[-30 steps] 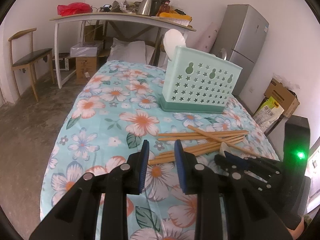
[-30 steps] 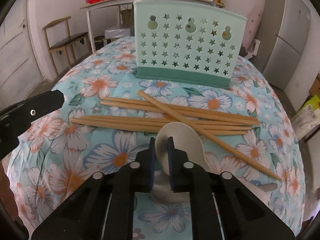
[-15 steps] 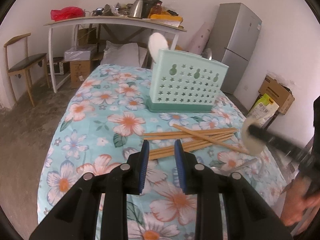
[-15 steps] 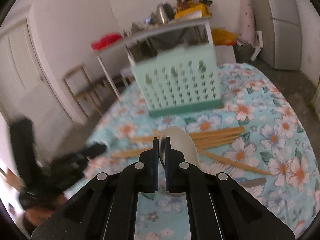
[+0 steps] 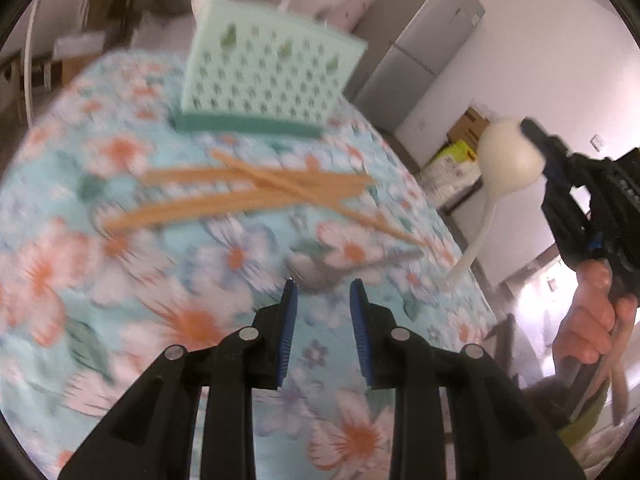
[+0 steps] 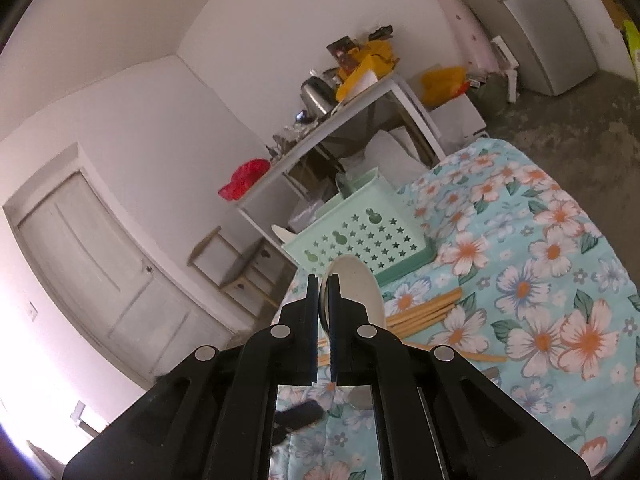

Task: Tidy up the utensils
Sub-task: 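Lift the white spoon toward the holder with the right tool while the left tool approaches the metal spoon, then grasp and lift the metal spoon with the left tool while the right tool holds the white spoon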

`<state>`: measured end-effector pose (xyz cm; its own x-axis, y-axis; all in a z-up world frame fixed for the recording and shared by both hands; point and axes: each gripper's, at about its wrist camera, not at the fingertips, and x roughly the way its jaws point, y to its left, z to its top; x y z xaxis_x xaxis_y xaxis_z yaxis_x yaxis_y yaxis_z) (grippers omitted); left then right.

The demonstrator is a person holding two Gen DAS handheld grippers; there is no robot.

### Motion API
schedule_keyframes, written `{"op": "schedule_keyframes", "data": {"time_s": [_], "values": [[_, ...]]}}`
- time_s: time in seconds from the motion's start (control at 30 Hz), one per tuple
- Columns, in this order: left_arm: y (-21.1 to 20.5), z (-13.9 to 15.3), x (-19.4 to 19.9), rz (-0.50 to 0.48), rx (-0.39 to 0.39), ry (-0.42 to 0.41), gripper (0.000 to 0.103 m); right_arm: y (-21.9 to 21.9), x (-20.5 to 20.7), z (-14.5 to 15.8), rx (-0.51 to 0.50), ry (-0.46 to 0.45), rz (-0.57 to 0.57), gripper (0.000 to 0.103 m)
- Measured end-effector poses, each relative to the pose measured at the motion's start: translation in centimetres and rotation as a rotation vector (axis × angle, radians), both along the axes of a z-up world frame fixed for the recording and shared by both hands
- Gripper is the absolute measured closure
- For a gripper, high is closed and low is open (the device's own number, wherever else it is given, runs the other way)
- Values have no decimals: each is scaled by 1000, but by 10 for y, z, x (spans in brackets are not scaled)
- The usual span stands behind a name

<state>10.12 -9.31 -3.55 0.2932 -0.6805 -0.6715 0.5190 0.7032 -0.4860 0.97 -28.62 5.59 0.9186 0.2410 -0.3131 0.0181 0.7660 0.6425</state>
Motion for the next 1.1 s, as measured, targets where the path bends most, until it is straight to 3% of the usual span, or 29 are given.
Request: {"op": "schedule_keyframes", "data": {"time_s": [0.17, 0.47, 0.8, 0.9, 1.1], "values": [[-5, -24, 12, 39, -56, 171, 77, -7, -3, -5, 13, -1, -2, 100], [-7, -39, 27, 137, -145, 289, 78, -11, -6, -8, 20, -6, -4, 100], [-9, -45, 35, 243, -151, 325, 88, -15, -7, -11, 36, -6, -4, 100], [-7, -46, 34, 276, -134, 307, 98, -15, -7, -11, 37, -5, -4, 100], [-5, -36, 25, 295, -104, 210, 98, -18, -10, -8, 41, -14, -7, 100]]}}
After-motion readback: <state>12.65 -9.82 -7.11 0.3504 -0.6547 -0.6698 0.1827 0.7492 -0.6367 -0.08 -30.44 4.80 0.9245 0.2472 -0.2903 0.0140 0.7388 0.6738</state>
